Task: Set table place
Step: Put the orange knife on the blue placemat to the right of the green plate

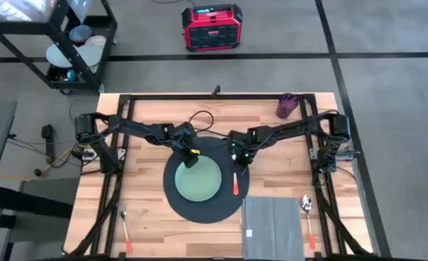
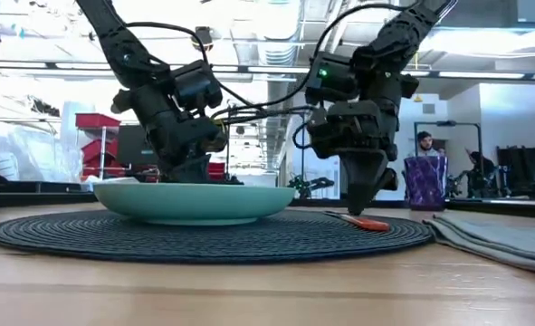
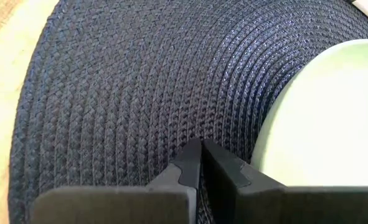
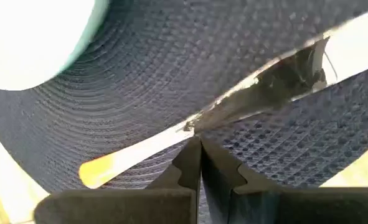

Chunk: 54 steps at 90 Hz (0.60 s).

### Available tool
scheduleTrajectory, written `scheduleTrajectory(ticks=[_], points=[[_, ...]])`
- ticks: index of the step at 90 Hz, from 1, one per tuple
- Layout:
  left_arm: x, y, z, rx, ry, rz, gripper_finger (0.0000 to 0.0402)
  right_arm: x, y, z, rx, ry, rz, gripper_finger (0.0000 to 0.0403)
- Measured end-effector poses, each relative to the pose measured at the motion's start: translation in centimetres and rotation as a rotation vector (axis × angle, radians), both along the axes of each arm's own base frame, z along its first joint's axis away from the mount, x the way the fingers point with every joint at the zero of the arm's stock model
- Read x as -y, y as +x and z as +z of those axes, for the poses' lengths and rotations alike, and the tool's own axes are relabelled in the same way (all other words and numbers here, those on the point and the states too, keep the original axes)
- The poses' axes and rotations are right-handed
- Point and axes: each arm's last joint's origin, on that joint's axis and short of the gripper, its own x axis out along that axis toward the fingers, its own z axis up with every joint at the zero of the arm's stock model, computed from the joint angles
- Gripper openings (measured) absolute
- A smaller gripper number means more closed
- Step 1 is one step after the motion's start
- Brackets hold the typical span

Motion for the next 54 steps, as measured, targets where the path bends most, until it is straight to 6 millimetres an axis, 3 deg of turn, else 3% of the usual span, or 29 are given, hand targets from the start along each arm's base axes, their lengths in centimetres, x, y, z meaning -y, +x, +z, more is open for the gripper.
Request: scheduleTrajectory(ticks=[54], points=[[-0.02, 0.07, 0.04, 0.009, 0.009, -0.008, 0.0000, 0.03, 0.68, 0.23, 0.065, 0.031, -0.045, 0.0000]])
